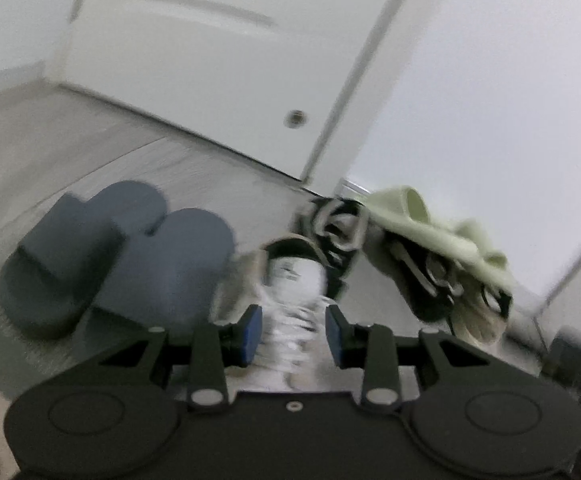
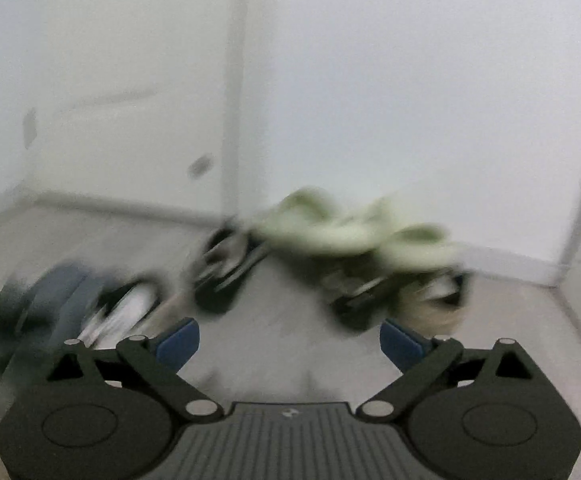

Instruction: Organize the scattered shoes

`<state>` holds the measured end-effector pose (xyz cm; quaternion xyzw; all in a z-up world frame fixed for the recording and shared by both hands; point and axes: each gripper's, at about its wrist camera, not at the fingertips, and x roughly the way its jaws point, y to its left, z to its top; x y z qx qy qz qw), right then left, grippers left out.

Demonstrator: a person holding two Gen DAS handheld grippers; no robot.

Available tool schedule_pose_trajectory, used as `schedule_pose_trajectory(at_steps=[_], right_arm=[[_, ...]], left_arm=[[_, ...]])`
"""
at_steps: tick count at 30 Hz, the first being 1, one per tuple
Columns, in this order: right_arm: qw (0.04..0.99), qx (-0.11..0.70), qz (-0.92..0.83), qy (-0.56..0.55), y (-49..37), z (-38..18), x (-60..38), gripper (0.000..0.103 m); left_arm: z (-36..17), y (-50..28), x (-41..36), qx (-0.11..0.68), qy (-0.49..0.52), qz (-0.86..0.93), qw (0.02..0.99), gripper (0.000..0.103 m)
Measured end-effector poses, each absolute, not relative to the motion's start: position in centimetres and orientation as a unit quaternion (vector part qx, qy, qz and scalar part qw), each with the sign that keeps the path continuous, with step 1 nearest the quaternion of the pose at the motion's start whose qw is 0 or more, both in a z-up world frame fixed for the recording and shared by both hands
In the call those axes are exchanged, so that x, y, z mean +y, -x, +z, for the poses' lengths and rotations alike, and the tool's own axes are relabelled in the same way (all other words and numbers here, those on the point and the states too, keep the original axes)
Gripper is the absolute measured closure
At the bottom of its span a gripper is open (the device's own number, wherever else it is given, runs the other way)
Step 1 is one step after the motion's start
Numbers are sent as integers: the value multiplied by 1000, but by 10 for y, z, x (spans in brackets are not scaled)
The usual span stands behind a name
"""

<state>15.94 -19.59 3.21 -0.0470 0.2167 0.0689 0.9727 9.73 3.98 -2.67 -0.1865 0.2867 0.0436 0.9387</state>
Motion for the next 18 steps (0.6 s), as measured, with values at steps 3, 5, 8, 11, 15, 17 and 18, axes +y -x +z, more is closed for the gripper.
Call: schedule_pose_trajectory(at_steps=[3, 5, 8, 11, 15, 17, 18], right_arm=[[984, 164, 19, 59, -178, 42, -230, 1], [986, 161, 5, 30, -191, 40, -252, 1], [985, 172, -6, -17, -210, 30, -279, 0], [975, 213, -25, -59, -229, 6, -303, 0], [966, 244, -44, -80, -244, -11, -315, 0], [969, 225, -50, -88, -243, -9, -321, 0], [970, 218, -55, -89, -242, -8, -324, 0]], left_arm=[[-25, -107, 2, 303, 161, 18, 939, 69], [-26, -122, -15, 315, 162, 16, 935, 69], [-29, -148, -37, 325, 162, 17, 931, 69], [-31, -177, -61, 326, 152, 10, 933, 69], [-42, -221, -88, 334, 158, -12, 929, 71], [-47, -242, -105, 334, 147, -28, 931, 74], [-49, -253, -114, 334, 139, -37, 932, 74]])
